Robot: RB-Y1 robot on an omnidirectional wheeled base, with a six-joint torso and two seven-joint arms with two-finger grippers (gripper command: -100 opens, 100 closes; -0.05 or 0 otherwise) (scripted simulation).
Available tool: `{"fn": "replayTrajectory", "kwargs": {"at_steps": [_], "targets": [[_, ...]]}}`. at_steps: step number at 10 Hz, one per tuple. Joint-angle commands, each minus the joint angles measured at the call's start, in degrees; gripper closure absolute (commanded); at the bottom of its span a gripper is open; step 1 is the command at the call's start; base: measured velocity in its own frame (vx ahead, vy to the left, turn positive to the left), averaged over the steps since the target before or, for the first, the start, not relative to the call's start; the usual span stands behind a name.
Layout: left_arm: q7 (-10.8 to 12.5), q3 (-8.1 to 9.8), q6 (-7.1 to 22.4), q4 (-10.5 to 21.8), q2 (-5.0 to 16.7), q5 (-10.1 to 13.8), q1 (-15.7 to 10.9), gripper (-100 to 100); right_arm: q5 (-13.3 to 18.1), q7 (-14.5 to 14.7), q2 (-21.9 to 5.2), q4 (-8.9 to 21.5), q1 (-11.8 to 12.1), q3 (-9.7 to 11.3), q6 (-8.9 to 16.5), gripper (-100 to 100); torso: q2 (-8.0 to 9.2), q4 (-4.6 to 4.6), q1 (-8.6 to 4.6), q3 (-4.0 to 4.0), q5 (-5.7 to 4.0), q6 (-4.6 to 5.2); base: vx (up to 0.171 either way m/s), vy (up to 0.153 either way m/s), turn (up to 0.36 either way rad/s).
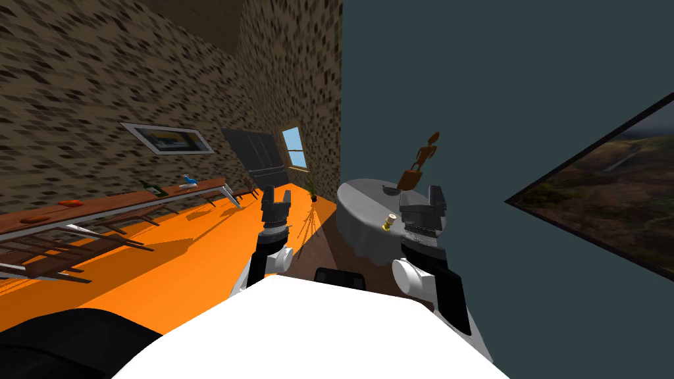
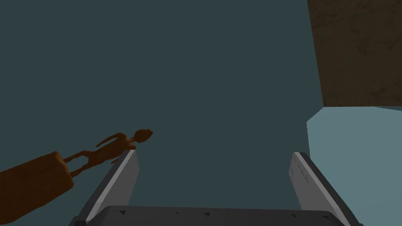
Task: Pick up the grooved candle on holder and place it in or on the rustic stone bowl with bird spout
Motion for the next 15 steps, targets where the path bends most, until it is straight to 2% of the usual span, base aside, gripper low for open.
{"fn": "replayTrajectory", "kwargs": {"at_steps": [1,4,8,15], "targets": [[0.0,0.00,0.0,0.0,0.0,0.0,0.0,0,0.5,0.3,-1.9,0.2,0.3,-0.1,0.1,-100,0.00,0.00,0.00,0.00,0.00,0.00,0.003,0.008,-0.023],[0.0,0.00,0.0,0.0,0.0,0.0,0.0,0,2.2,1.7,-6.1,1.1,1.4,-0.4,0.6,-100,-0.01,0.00,0.09,0.00,0.02,0.00,0.002,0.030,-0.043],[0.0,0.00,0.0,0.0,0.0,0.0,0.0,0,6.2,4.5,-10.6,3.0,4.1,-1.0,1.6,-100,0.00,0.00,0.19,0.00,0.04,0.01,0.000,0.053,-0.069],[0.0,-0.01,0.0,0.0,0.0,0.0,0.0,0,15.4,11.4,-15.3,7.5,10.6,-2.5,4.0,-100,0.08,0.02,0.35,0.05,0.08,0.00,-0.011,0.085,-0.103]]}}
